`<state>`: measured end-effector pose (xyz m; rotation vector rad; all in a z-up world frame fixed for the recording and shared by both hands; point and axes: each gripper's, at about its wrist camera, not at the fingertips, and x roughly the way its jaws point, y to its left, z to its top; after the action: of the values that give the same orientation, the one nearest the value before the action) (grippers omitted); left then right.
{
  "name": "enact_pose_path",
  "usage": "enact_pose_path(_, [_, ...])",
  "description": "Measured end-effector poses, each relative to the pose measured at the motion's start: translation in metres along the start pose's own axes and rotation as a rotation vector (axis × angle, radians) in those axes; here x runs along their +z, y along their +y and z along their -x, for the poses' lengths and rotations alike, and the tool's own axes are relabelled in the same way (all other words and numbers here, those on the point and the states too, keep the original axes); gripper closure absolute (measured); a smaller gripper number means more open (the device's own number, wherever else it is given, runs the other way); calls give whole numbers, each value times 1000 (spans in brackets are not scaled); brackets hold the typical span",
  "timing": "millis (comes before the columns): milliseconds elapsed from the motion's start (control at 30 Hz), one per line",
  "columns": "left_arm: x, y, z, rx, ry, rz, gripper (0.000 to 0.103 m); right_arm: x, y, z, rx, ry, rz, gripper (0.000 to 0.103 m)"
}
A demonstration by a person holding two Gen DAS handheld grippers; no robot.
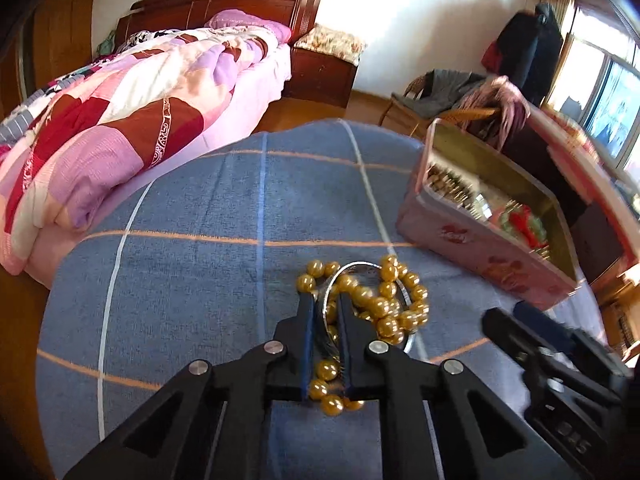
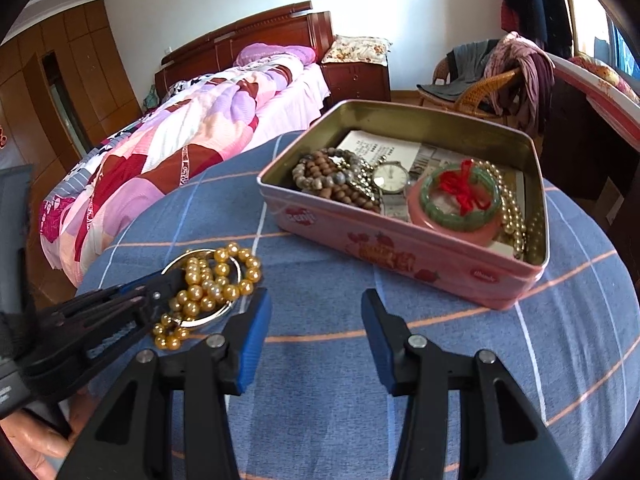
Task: Organize jewelry
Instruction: 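Grasp the silver bangle by its rim with the left tool, then grasp the gold bead bracelet with the right tool while the left tool holds the bangle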
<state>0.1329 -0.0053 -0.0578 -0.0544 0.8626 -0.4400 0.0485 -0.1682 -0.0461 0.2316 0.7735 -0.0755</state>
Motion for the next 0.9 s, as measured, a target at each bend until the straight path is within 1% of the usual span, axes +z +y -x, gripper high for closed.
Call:
enact_pose_path(67, [-2, -1, 13, -26, -33, 3, 94, 0, -3, 0, 1, -1, -12, 53])
enact_pose_path(200, [-8, -3, 37, -75, -74, 19, 94, 1, -5, 1, 2, -4, -24, 53])
enact_pose_path(333, [-21, -2, 56, -90, -80, 15, 94, 0, -5, 1, 5, -5, -22, 52])
enact_pose_path(433, [-32, 5, 71, -138, -89, 27, 94, -2, -4, 2, 18, 1, -16, 52])
enact_pose_path(467, [-36, 8, 75, -141, -92, 26, 94, -4, -3, 3, 26, 6, -14, 52])
enact_pose_path(500, [-39, 11, 76, -122, -86, 21, 94, -6, -3, 3, 35, 10, -11, 52])
enact_pose_path(533, [-42, 13, 74, -86, -78, 11, 94, -7, -1, 4, 51, 16, -5, 52])
enact_pose_path(600, [-47, 19, 68, -31, -62, 13, 94, -12, 5, 7, 100, 34, 17, 52])
enact_pose_path(667, [-49, 26, 64, -22, -45, 34, 94, -17, 14, 9, 153, 57, 44, 52])
enact_pose_path(733, [-53, 30, 61, -4, -26, 40, 94, -23, 24, 12, 188, 70, 81, 52])
enact_pose_path(767, [-54, 33, 59, -8, -14, 51, 93, -27, 31, 14, 216, 81, 110, 52])
enact_pose_path(833, [-55, 36, 60, -15, -19, 68, 93, -31, 40, 14, 261, 96, 134, 52])
enact_pose_path(900, [-56, 34, 60, -9, -18, 60, 93, -32, 50, 17, 310, 100, 153, 52])
